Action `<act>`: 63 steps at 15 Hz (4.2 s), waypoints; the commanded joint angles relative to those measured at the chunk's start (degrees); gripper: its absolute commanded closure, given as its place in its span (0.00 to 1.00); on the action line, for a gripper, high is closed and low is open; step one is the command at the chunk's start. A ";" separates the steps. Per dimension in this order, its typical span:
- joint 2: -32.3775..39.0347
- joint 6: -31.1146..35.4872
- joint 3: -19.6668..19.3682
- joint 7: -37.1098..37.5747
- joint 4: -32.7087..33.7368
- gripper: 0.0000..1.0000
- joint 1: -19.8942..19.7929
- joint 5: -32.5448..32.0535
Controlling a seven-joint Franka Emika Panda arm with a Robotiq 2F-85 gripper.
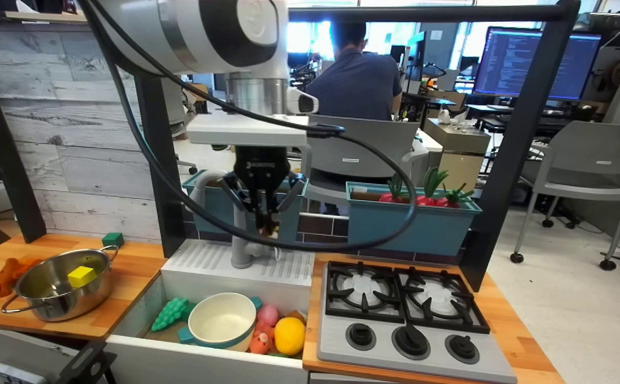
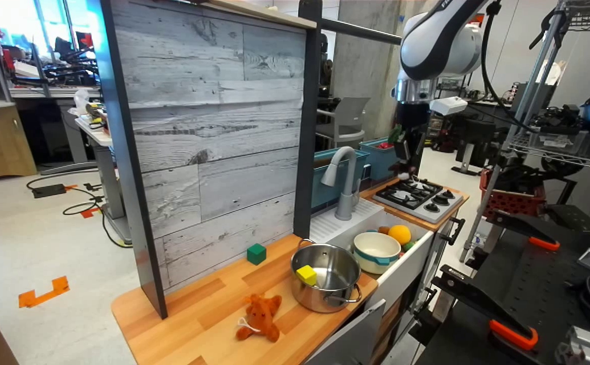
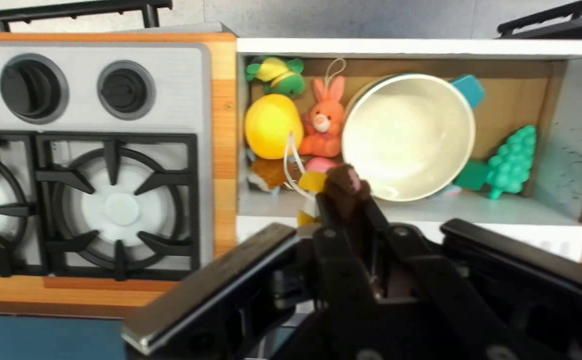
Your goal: Remove the toy from the stove and put it on the base top on the left
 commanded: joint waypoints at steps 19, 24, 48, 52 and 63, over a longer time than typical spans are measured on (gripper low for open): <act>5.18 -26.04 2.87 -11.61 12.82 0.97 16.56 -17.07; -0.86 -21.94 2.64 -11.69 3.20 0.97 14.62 -18.67; -1.08 -4.47 7.55 -23.25 1.50 0.97 21.08 -26.61; 2.43 -2.87 6.32 -22.87 3.86 0.97 22.76 -33.10; -4.75 -7.74 7.61 -8.81 -3.30 0.97 25.74 -38.12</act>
